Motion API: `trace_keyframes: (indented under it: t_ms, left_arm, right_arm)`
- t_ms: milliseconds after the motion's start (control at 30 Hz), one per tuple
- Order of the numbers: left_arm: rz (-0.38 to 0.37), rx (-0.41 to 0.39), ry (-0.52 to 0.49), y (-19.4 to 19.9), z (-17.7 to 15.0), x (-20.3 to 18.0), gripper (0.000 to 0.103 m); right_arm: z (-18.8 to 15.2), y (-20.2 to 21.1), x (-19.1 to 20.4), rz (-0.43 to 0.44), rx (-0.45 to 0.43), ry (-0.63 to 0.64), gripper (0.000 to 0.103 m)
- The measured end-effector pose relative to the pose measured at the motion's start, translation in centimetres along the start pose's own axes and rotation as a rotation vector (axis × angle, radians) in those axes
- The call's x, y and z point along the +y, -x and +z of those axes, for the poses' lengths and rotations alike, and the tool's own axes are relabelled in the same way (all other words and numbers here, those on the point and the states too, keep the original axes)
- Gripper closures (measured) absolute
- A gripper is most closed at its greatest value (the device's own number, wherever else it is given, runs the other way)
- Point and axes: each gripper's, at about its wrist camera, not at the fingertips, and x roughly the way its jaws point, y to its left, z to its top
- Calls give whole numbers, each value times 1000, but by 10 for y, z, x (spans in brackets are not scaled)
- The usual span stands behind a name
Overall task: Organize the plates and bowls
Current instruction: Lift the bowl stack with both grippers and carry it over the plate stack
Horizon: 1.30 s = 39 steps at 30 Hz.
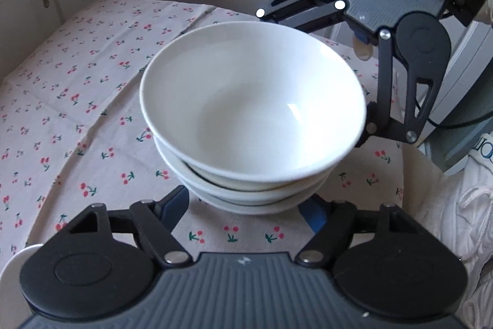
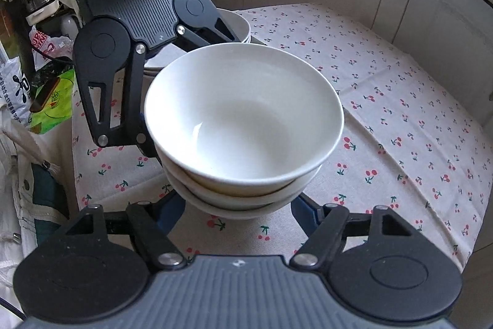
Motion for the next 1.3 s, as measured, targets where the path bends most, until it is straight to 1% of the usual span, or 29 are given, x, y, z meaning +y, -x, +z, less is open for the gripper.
trace_keyframes:
  t_ms: [233,667,1000,1300]
  left_arm:
    - [-25,2,-45,-2,3,0,30]
    - [-8,22,-49,-2,4,-2,30]
    - [-38,38,-61,-1,7,4,30]
    - [-19,36,-79,1,8,0,30]
  right_arm:
    - [2,-1,-1,-6,16,9,23]
    - [2,-2,0,-11,17,22,24]
    - [2,-2,-2,6,20,14,23]
    - [5,-2,0,-2,31,-4,24]
